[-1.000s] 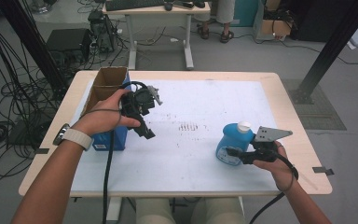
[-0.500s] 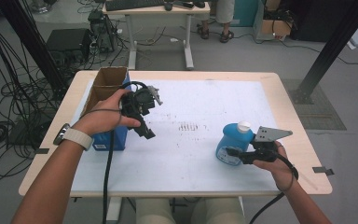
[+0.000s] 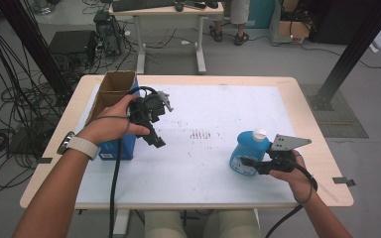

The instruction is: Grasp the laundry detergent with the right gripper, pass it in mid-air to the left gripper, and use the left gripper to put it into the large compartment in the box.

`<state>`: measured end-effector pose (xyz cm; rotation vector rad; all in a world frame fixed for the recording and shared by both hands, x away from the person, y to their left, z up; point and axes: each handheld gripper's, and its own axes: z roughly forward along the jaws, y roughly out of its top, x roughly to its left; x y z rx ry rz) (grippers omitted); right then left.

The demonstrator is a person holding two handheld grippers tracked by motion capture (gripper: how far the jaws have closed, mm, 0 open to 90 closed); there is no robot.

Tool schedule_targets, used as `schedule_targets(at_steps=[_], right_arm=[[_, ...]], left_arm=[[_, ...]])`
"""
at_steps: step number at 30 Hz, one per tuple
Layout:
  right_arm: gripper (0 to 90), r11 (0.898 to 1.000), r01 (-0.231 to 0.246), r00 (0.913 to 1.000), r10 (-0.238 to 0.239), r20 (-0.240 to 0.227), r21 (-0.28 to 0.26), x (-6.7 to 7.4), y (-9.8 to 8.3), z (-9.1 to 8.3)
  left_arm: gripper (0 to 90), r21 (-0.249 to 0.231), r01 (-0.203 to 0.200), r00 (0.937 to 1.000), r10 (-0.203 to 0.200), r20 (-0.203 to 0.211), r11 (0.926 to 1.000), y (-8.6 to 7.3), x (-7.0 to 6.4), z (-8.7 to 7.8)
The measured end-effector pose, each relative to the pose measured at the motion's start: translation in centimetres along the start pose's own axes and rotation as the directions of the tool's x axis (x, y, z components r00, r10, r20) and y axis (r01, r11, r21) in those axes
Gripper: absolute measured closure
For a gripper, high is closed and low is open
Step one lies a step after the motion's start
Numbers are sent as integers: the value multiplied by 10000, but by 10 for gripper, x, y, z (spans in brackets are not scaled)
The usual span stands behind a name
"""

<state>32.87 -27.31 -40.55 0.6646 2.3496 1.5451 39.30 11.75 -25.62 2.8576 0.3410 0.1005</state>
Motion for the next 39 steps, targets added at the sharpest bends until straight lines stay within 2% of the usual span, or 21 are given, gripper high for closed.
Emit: schedule_targets(at_steps=[39], right_arm=[[423, 10000, -83, 10000, 83, -7, -10, 0, 0, 0]], left_arm=[[105, 7, 21, 10000, -21, 16, 10000, 1, 0, 1]])
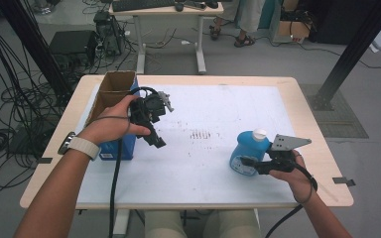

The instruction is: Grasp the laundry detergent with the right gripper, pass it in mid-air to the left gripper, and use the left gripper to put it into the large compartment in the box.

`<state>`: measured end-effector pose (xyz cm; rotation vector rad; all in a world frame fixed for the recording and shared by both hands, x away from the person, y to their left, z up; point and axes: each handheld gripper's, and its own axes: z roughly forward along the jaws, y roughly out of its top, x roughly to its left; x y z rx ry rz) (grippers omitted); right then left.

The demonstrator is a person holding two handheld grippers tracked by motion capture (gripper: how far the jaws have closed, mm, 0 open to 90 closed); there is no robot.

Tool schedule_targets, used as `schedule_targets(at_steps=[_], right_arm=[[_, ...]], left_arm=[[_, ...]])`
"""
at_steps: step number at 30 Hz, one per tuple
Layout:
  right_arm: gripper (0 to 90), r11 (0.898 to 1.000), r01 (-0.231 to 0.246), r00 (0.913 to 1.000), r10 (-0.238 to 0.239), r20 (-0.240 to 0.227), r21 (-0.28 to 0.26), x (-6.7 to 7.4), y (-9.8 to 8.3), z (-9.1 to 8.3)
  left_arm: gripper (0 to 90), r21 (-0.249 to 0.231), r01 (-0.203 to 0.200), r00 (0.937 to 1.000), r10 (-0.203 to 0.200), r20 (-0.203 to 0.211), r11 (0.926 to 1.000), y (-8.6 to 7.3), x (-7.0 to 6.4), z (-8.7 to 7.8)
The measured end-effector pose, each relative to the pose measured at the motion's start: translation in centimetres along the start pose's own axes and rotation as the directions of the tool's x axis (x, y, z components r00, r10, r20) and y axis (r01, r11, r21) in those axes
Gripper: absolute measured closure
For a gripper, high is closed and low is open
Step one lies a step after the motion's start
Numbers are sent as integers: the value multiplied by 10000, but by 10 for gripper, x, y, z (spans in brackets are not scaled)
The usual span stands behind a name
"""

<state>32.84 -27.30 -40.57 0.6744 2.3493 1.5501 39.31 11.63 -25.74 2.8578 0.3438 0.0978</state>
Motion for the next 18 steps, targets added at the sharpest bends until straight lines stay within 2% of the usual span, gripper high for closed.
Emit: schedule_targets(at_steps=[18], right_arm=[[423, 10000, -60, 10000, 60, -5, -1, 0, 0, 0]], left_arm=[[106, -35, 38, 10000, -38, -4, 10000, 0, 0, 1]])
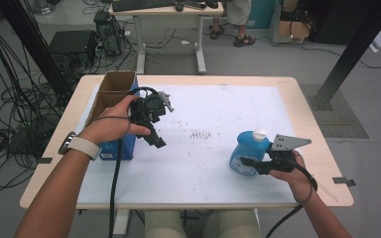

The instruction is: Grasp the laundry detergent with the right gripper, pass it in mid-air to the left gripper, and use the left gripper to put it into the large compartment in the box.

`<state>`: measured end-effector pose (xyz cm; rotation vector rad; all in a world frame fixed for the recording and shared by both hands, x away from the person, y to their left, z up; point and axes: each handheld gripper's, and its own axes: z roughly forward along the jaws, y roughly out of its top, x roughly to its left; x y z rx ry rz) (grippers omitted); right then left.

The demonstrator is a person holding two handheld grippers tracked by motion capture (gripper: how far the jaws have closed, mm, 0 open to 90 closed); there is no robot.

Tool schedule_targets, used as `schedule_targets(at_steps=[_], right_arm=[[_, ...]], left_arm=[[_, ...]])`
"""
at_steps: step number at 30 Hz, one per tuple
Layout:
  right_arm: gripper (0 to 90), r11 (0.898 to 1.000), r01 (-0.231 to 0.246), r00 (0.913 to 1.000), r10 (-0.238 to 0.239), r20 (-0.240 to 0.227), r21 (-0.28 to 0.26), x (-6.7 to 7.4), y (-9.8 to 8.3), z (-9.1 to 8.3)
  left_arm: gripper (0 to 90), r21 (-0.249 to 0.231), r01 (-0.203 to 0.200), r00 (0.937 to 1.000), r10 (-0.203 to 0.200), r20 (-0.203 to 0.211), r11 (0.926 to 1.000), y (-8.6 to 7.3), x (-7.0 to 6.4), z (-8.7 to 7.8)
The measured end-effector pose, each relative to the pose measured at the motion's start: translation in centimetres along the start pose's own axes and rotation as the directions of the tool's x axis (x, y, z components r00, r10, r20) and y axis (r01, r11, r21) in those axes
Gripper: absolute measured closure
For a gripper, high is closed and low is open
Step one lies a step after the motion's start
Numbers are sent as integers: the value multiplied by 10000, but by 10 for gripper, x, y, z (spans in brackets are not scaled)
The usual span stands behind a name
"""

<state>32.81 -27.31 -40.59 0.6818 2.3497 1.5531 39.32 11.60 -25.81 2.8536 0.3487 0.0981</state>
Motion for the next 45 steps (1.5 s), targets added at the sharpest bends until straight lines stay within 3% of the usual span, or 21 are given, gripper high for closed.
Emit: schedule_targets(at_steps=[45], right_arm=[[422, 10000, 6, 10000, -6, -13, -58, 0, -1, 0]], left_arm=[[106, 13, -40, 10000, 40, 10, 10000, 1, 0, 0]])
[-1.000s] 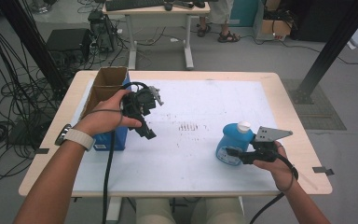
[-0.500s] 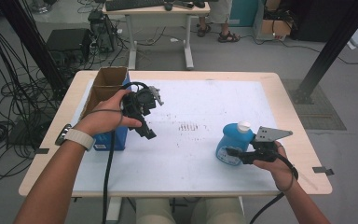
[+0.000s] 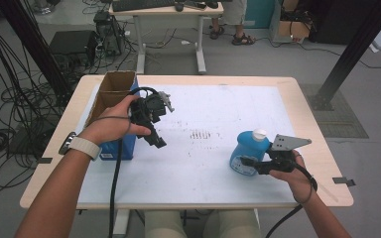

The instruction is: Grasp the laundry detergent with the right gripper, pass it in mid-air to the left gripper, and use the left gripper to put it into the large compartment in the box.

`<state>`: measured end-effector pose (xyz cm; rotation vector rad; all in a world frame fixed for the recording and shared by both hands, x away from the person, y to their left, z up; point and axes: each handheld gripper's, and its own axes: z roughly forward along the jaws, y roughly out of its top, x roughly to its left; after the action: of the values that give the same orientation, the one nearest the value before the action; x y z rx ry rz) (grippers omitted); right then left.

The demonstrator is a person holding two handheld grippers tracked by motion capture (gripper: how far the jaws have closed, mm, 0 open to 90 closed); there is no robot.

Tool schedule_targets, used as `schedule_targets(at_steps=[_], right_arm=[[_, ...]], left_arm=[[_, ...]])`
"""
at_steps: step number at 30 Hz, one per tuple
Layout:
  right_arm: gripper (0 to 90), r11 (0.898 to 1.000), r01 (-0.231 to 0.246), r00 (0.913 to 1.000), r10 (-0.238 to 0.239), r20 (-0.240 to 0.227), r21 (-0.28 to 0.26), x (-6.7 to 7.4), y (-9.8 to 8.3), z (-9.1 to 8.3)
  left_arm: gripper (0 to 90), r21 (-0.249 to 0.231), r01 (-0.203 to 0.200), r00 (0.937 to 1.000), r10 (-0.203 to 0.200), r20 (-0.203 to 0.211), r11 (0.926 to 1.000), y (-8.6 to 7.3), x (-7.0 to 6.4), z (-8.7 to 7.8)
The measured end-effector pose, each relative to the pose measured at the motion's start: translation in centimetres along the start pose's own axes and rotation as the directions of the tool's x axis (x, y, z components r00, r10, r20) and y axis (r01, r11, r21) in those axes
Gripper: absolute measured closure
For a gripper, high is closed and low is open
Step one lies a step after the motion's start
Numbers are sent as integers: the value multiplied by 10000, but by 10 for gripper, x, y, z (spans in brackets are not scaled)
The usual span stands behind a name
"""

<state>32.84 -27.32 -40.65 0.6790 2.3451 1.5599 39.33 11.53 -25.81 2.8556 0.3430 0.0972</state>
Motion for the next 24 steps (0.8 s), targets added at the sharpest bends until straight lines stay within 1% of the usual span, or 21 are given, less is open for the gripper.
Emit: schedule_targets(at_steps=[24], right_arm=[[423, 10000, -21, 10000, 21, -20, -41, 0, 0, 0]], left_arm=[[105, -20, 13, 10000, -13, 12, 10000, 0, -1, 0]])
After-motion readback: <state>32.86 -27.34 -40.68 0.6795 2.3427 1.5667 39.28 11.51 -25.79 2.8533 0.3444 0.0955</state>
